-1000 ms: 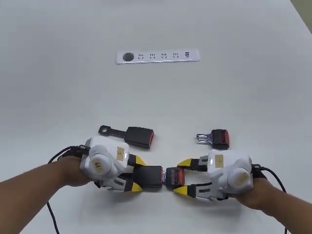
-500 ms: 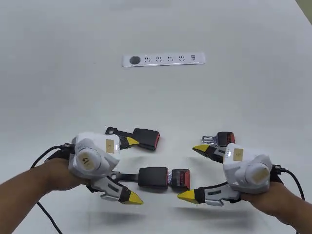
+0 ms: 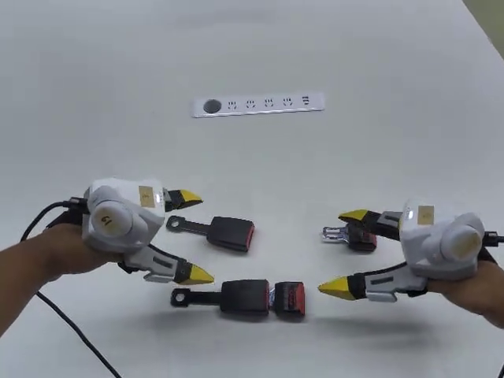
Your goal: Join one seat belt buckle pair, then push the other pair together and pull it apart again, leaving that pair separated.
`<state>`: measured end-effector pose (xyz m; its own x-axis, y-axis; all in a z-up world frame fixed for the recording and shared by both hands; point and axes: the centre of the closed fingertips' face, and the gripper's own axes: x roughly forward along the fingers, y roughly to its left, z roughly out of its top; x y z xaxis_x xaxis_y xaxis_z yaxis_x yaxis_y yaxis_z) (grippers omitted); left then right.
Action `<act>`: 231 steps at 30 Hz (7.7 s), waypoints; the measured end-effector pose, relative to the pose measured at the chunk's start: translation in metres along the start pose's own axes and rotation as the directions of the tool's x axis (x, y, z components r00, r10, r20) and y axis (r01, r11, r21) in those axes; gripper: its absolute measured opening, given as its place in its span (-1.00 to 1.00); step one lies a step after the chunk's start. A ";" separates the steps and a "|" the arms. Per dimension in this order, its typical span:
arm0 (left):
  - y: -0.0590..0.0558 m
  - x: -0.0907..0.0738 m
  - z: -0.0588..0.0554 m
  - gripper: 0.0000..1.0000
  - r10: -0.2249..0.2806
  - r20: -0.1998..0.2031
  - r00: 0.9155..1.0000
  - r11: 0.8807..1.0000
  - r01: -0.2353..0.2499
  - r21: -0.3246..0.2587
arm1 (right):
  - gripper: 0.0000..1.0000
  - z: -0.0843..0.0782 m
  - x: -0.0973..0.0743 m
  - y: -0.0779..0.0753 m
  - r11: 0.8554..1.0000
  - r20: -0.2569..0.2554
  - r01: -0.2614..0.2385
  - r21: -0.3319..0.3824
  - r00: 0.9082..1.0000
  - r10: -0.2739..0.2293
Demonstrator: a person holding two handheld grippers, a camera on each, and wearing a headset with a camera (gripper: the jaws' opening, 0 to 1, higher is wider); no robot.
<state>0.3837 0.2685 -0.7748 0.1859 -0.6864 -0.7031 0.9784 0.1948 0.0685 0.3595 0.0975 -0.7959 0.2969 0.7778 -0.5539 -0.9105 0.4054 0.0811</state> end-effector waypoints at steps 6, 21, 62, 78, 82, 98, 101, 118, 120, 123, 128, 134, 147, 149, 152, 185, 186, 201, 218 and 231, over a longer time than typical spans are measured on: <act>0.011 0.012 0.005 0.58 -0.021 -0.003 1.000 1.000 0.021 0.014 | 0.53 -0.010 -0.021 -0.032 1.000 -0.033 0.027 0.012 0.999 -0.027; 0.008 0.057 -0.035 0.39 -0.172 -0.135 0.976 0.976 0.187 0.110 | 0.39 -0.036 -0.016 -0.046 0.998 -0.138 -0.057 0.008 0.989 0.057; 0.023 0.076 -0.038 -0.30 -0.147 -0.090 0.985 0.987 0.153 0.057 | -0.30 -0.066 -0.002 -0.058 0.983 -0.254 -0.160 -0.087 0.958 0.133; 0.021 0.075 -0.040 -0.30 -0.133 -0.105 0.986 0.989 0.139 0.051 | -0.31 -0.055 0.014 -0.051 0.980 -0.225 -0.174 -0.092 0.963 0.150; 0.021 0.075 -0.040 -0.30 -0.131 -0.107 0.986 0.990 0.136 0.048 | -0.30 -0.050 0.022 -0.048 0.979 -0.217 -0.181 -0.089 0.963 0.159; 0.020 0.076 -0.040 -0.31 -0.137 -0.123 0.983 0.988 0.144 0.057 | -0.30 -0.022 0.064 -0.024 0.976 -0.145 -0.189 -0.111 0.974 0.172; 0.020 0.076 -0.040 -0.31 -0.139 -0.133 0.981 0.987 0.148 0.061 | -0.30 -0.018 0.069 -0.019 0.976 -0.135 -0.188 -0.113 0.976 0.172; 0.019 0.077 -0.040 -0.31 -0.147 -0.150 0.978 0.985 0.159 0.069 | -0.31 -0.004 0.097 -0.008 0.971 -0.138 -0.208 -0.115 0.972 0.192; 0.019 0.077 -0.040 -0.31 -0.149 -0.150 0.977 0.985 0.161 0.069 | -0.31 -0.001 0.101 -0.010 0.963 -0.176 -0.226 -0.147 0.964 0.199; 0.019 0.076 -0.040 -0.31 -0.148 -0.148 0.978 0.985 0.159 0.065 | -0.31 -0.002 0.100 -0.012 0.968 -0.178 -0.223 -0.119 0.963 0.200; 0.020 0.077 -0.041 -0.32 -0.153 -0.154 0.976 0.983 0.167 0.083 | -0.32 -0.001 0.106 -0.016 0.971 -0.193 -0.209 -0.118 0.964 0.184; 0.021 0.078 -0.042 -0.34 -0.164 -0.175 0.971 0.979 0.182 0.092 | -0.33 0.006 0.117 -0.013 0.973 -0.186 -0.197 -0.124 0.967 0.172; 0.018 0.077 -0.039 -0.34 -0.169 -0.192 0.967 0.976 0.191 0.102 | -0.33 0.005 0.120 -0.013 0.981 -0.219 -0.158 -0.113 0.967 0.130; 0.018 0.077 -0.039 -0.34 -0.168 -0.193 0.967 0.977 0.190 0.100 | -0.33 0.005 0.120 -0.013 0.980 -0.232 -0.159 -0.117 0.964 0.129; 0.018 0.076 -0.039 -0.34 -0.168 -0.193 0.967 0.977 0.189 0.098 | -0.33 0.005 0.121 -0.013 0.980 -0.246 -0.158 -0.120 0.961 0.125; 0.021 0.078 -0.043 -0.33 -0.170 -0.191 0.967 0.979 0.188 0.083 | -0.32 0.006 0.124 -0.014 0.980 -0.279 -0.157 -0.125 0.953 0.117; 0.021 0.078 -0.043 -0.33 -0.170 -0.193 0.966 0.978 0.189 0.084 | -0.32 0.006 0.124 -0.014 0.980 -0.279 -0.156 -0.125 0.953 0.116; 0.021 0.078 -0.044 -0.33 -0.174 -0.186 0.967 0.978 0.193 0.085 | -0.31 -0.003 0.112 -0.022 0.980 -0.284 -0.157 -0.123 0.952 0.117; 0.019 0.077 -0.043 -0.32 -0.174 -0.183 0.968 0.978 0.192 0.084 | -0.31 -0.011 0.094 -0.024 0.981 -0.253 -0.165 -0.103 0.958 0.134; 0.020 0.078 -0.044 -0.32 -0.173 -0.180 0.968 0.979 0.189 0.079 | -0.30 -0.029 0.062 -0.037 0.986 -0.258 -0.145 -0.085 0.959 0.119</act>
<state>0.4138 0.2500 -0.8592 -0.0051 -0.5725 -0.8199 0.9999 0.0057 -0.0102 0.4037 0.1169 -0.8577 0.1023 0.6701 -0.7352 -0.9651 0.2458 0.0898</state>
